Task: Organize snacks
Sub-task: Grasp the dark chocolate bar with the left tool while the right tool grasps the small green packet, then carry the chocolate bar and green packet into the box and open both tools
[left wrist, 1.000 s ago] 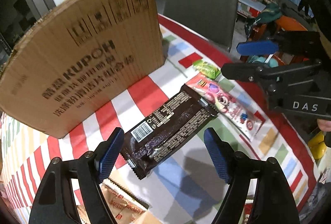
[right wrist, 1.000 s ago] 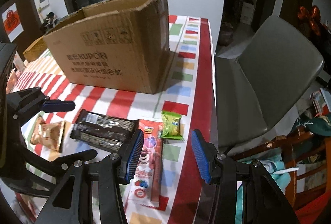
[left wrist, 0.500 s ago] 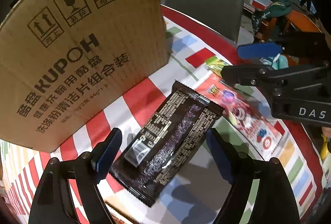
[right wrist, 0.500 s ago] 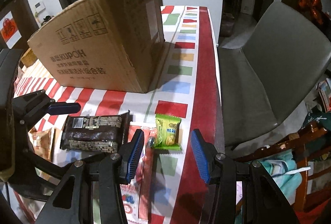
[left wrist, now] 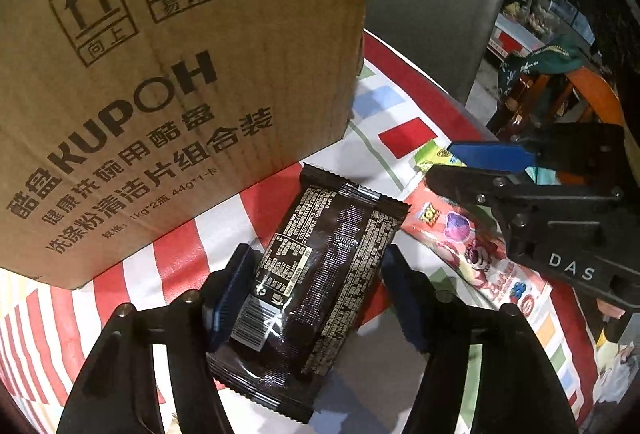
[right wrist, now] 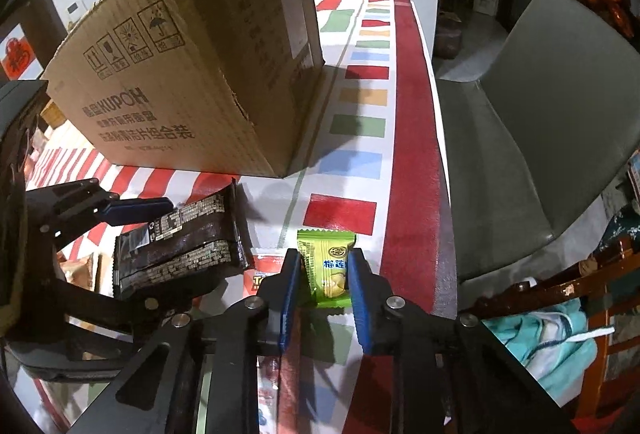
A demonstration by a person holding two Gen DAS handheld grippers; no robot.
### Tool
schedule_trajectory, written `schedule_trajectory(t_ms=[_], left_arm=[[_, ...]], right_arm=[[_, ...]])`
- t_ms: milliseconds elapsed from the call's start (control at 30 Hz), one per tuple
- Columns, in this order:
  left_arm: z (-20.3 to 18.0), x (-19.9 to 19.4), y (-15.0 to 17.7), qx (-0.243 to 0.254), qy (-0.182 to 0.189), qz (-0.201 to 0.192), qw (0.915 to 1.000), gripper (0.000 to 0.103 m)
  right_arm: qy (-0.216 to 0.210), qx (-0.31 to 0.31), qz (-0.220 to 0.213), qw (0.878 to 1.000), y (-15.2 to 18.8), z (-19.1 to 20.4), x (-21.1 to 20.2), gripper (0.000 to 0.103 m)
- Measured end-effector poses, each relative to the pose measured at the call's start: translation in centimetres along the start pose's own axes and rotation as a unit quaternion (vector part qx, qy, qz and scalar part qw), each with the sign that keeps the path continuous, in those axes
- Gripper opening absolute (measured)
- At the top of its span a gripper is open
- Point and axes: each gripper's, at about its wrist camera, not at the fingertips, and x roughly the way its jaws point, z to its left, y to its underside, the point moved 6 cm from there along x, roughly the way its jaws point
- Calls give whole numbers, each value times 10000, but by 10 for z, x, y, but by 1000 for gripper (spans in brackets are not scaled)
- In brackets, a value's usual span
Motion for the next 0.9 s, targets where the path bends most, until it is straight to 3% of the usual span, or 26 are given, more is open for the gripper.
schedule_trajectory(t_ms=[300,467,633,900], left_arm=[[7,-11,4,-239,-33,-194,9995,50],[19,-24,9,-474,99,-250,9985,50],[18,-21,11,-390,85,-146,9991,50],[23,-34,13,-492,98,-363,9981,48]], right_arm=[[105,-79,-80,9999,0,7,-4,20],[104,-88,-250,9996,-3,12,-16,20],[73,-109,-300,9995,-6,17,-19,21],[76,-97,-335,9994,-5,21,-25,21]])
